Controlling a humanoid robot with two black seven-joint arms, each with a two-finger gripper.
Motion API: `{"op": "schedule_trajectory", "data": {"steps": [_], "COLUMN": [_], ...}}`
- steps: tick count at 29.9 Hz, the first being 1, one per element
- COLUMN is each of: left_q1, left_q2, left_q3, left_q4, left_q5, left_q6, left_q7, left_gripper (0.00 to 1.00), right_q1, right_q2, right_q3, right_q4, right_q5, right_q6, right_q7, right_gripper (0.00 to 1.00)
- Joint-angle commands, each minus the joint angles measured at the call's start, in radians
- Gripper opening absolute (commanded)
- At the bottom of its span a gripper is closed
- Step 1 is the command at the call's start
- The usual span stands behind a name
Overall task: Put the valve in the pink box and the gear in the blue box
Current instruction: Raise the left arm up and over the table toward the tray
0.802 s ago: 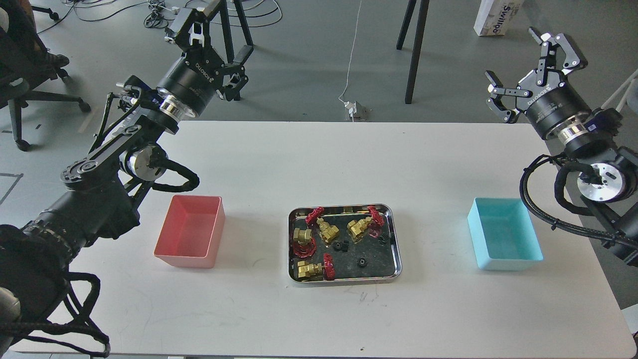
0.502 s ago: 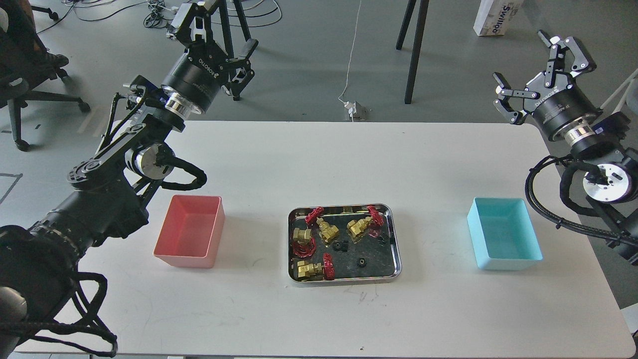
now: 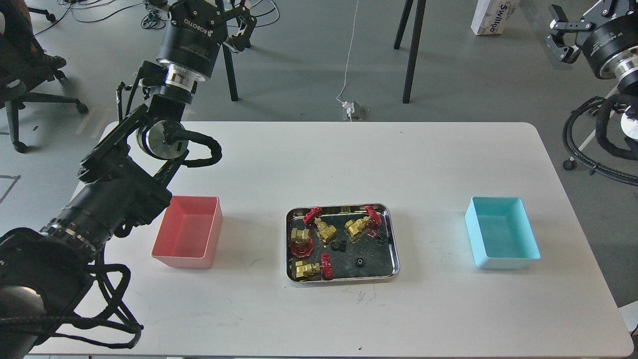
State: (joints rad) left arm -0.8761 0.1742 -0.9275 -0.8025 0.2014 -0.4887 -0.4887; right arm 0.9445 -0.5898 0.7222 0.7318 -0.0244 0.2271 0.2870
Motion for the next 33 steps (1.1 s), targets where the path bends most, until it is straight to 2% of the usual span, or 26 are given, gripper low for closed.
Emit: {"op": "schedule_trajectory", "data": {"steps": [1, 6, 11, 15, 20, 24, 28, 33], "left_q1": [-0.023, -0.072, -0.216, -0.403, -0.628, -0.776, -0.853, -0.841], "left_q2": [0.024, 0.004, 0.008, 0.017, 0.033, 0.059, 0.103, 0.174], "left_q3": [-0.004, -0.002, 0.067, 0.289, 0.703, 0.973, 1.149, 1.349], "left_q4": [-0.047, -0.047, -0.026, -0.011, -0.030, -0.136, -0.302, -0.400], "left_q5": [-0.002, -0.002, -0.003, -0.002, 0.023, 0.189, 0.511, 0.782], "left_q6": [0.000, 0.000, 0.000, 0.000, 0.000, 0.000, 0.000, 0.000], "left_q7": [0.000, 0.000, 0.000, 0.000, 0.000, 0.000, 0.000, 0.000], "left_gripper": [1.00, 1.00, 1.00, 1.00, 1.00, 1.00, 1.00, 1.00], "right_q1": [-0.001, -0.003, -0.010, -0.016, -0.019, -0.019, -0.021, -0.012], "right_q2": [0.007, 0.007, -0.001, -0.001, 0.001, 0.008, 0.016, 0.022], "right_q3": [0.000, 0.000, 0.000, 0.000, 0.002, 0.022, 0.032, 0.033], "right_q4": [0.000, -0.002, -0.006, -0.008, -0.006, 0.001, 0.009, 0.093], "right_q5": [0.000, 0.000, 0.001, 0.000, 0.001, 0.003, 0.046, 0.104], "right_q6": [-0.003, -0.003, -0.003, -0.003, -0.003, -0.002, 0.006, 0.012], "right_q7": [0.000, 0.001, 0.001, 0.001, 0.001, 0.001, 0.003, 0.001], "right_gripper": [1.00, 0.99, 1.00, 1.00, 1.00, 1.00, 1.00, 1.00]}}
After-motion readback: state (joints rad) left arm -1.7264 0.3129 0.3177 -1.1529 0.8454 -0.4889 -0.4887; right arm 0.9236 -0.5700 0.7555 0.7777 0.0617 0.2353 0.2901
